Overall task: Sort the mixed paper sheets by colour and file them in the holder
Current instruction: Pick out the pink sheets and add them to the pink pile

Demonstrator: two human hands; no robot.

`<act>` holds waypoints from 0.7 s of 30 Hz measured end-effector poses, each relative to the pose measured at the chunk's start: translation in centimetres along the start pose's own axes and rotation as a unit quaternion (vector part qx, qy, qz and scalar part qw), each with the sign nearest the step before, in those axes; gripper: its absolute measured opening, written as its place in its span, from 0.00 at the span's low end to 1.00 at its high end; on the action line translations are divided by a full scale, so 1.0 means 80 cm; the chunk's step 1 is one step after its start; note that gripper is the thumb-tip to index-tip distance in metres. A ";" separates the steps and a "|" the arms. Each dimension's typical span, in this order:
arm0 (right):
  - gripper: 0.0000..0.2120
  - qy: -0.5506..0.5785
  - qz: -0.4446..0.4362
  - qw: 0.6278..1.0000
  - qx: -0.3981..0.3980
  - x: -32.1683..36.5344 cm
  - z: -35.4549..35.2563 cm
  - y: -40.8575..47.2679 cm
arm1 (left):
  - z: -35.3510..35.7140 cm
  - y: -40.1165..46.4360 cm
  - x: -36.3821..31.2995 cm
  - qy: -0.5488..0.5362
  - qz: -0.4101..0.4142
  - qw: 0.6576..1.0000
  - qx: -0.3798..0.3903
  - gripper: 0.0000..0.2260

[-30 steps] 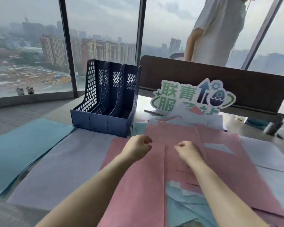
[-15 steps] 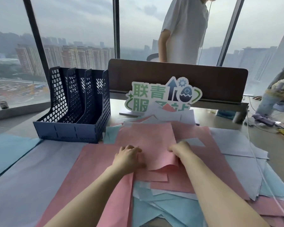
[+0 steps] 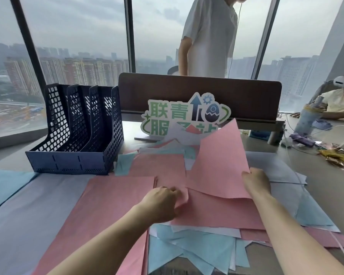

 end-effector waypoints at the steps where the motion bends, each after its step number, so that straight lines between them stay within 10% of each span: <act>1: 0.07 0.008 0.004 1.000 -0.001 -0.006 -0.002 -0.002 | 0.000 0.000 0.000 0.007 -0.007 1.000 -0.024 0.14; 9: 0.13 0.076 -0.014 0.991 0.107 -0.008 0.012 -0.024 | -0.021 0.013 -0.003 -0.238 -0.139 0.928 -0.251 0.13; 18: 0.21 0.284 0.150 0.893 0.316 0.021 0.046 -0.057 | -0.002 0.047 -0.096 -0.257 -0.075 0.963 -0.015 0.13; 21: 0.06 0.149 0.075 0.947 0.274 0.022 0.043 -0.059 | -0.006 0.042 -0.100 -0.348 -0.069 0.935 0.004 0.28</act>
Point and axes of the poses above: each hand's wrist, its own y-axis towards the middle knuckle, its own z-axis out of the palm, x = y × z, the point moved 1 cm from there along y, towards the middle knuckle, and after that the axes turned 2 degrees about y, right-handed, at the moved point
